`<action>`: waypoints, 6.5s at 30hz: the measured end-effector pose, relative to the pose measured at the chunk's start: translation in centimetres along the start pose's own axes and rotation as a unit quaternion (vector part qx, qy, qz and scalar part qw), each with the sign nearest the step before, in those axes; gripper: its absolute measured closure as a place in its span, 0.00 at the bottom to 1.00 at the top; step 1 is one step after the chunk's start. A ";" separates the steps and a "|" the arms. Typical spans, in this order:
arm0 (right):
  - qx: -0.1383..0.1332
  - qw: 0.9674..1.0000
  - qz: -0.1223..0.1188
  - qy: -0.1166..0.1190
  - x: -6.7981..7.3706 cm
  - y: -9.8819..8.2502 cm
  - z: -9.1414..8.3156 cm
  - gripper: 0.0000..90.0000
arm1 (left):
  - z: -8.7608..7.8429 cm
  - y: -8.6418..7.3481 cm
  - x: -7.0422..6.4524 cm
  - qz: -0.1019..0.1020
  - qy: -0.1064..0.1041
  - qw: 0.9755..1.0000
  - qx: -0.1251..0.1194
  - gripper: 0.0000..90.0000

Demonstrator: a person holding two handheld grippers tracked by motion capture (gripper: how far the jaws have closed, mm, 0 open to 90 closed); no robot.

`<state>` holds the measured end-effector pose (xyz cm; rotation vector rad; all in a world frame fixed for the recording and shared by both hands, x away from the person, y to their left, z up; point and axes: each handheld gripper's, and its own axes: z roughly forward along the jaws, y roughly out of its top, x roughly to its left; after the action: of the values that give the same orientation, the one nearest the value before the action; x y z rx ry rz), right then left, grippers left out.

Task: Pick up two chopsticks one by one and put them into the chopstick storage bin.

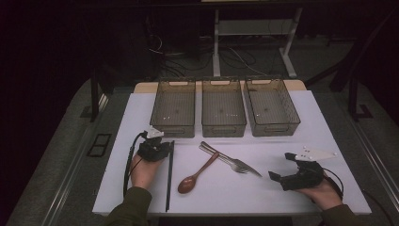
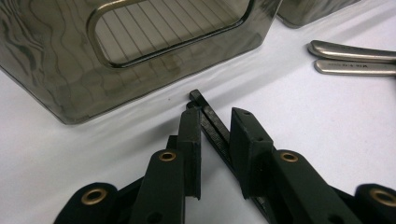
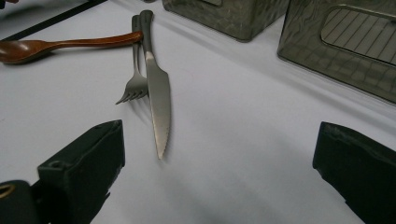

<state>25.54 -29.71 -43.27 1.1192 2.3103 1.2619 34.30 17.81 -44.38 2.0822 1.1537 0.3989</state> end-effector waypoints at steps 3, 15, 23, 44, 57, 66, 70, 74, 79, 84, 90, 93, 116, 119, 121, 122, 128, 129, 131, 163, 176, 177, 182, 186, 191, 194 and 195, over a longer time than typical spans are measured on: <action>0.001 1.000 0.000 0.000 0.0 0.0 0.0 0.02 | 0.0 0.0 0.0 0.001 0.002 1.000 0.003 0.81; 0.004 1.000 -0.001 -0.001 0.0 0.0 0.1 0.02 | 0.2 -0.1 -0.1 0.011 0.016 1.000 0.017 0.82; 0.006 1.000 -0.002 -0.001 0.1 0.0 0.1 0.02 | 0.2 -0.1 -0.1 0.019 0.024 0.999 0.021 0.84; 0.008 1.000 -0.002 0.001 0.1 0.0 0.1 0.02 | 0.0 -0.1 0.4 0.025 0.031 0.999 0.021 0.93; 0.007 1.000 -0.001 0.001 0.1 0.0 0.1 0.02 | -1.9 -0.3 0.7 0.012 0.009 1.000 -0.003 0.77; 0.008 1.000 -0.002 0.000 0.1 -0.1 0.0 0.02 | -6.4 -2.3 0.6 -0.003 -0.027 0.999 -0.030 0.73; 0.008 1.000 -0.002 0.000 0.1 -0.1 0.0 0.02 | -7.7 -3.5 0.5 -0.017 -0.023 0.999 -0.034 0.77; 0.008 1.000 -0.002 0.000 0.1 -0.1 0.0 0.02 | -8.6 -4.7 0.4 -0.016 -0.018 0.999 -0.033 0.78; 0.008 1.000 -0.006 -0.001 0.2 -0.1 0.0 0.02 | -8.3 -5.9 0.4 -0.022 -0.019 0.999 -0.017 0.84; 0.006 1.000 -0.003 -0.002 0.1 -0.1 0.0 0.02 | -8.3 -6.7 0.3 -0.027 -0.021 0.999 -0.006 0.86; 0.007 1.000 -0.003 -0.002 0.1 -0.1 0.0 0.02 | -8.2 -7.3 0.4 -0.031 -0.018 0.999 0.002 0.88; 0.007 1.000 -0.005 -0.002 0.1 -0.1 0.0 0.02 | -8.0 -7.3 0.3 -0.027 -0.017 0.999 0.003 0.90; 0.008 1.000 -0.003 -0.003 0.1 -0.1 0.0 0.02 | -7.7 -7.4 0.4 -0.016 0.002 1.000 0.017 0.95; 0.007 1.000 -0.003 -0.003 0.0 -0.1 0.0 0.02 | -7.8 -7.3 0.5 -0.018 0.003 1.000 0.013 0.95; 0.007 1.000 -0.003 -0.003 0.0 -0.1 0.0 0.02 | -8.0 -7.2 0.5 -0.021 0.004 1.000 0.011 0.95; 0.007 1.000 -0.003 -0.003 0.0 -0.1 0.0 0.02 | -8.0 -7.2 0.5 -0.022 0.005 1.000 0.009 0.95; 0.007 1.000 -0.003 -0.003 0.1 -0.1 0.0 0.02 | -8.4 -7.0 0.4 -0.022 0.005 1.000 0.001 0.95; 0.007 1.000 -0.003 -0.002 0.1 -0.1 0.0 0.02 | -8.5 -6.9 0.4 -0.021 0.006 1.000 0.000 0.95; 0.008 1.000 -0.004 -0.003 0.0 -0.1 0.0 0.02 | -8.7 -6.9 0.4 -0.020 0.006 1.000 -0.005 0.95; -0.008 1.000 0.007 0.007 -0.3 -0.2 -0.1 0.02 | -11.5 -5.1 -0.1 -0.001 -0.038 0.997 -0.063 0.95; -0.015 1.000 0.009 0.014 -0.2 -0.2 0.2 0.02 | -11.4 -3.9 -0.7 0.012 -0.065 0.995 -0.080 0.95; -0.015 1.000 0.010 0.014 -0.2 -0.2 0.2 0.02 | -11.4 -3.7 -0.7 0.013 -0.068 0.994 -0.082 0.95; -0.016 1.000 0.014 0.012 -0.3 -0.2 0.2 0.02 | -11.2 -3.0 -0.9 0.019 -0.074 0.993 -0.087 0.95; -0.014 1.000 0.011 0.012 -0.3 -0.2 0.2 0.02 | -11.1 -2.3 -0.8 0.027 -0.077 0.992 -0.095 0.95; -0.013 1.000 0.012 0.011 -0.3 -0.2 0.2 0.02 | -10.6 -1.5 -0.7 0.031 -0.079 0.992 -0.095 0.95; -0.013 1.000 0.010 0.011 -0.3 -0.2 0.2 0.02 | -10.1 -1.1 -0.8 0.033 -0.083 0.992 -0.094 0.95; -0.012 1.000 0.010 0.011 -0.2 -0.2 0.2 0.02 | -10.0 -0.9 -0.8 0.034 -0.083 0.991 -0.095 0.95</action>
<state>25.71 -29.84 -43.60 1.1284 2.2990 1.3106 27.63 21.84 -38.02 1.9525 0.9130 0.3465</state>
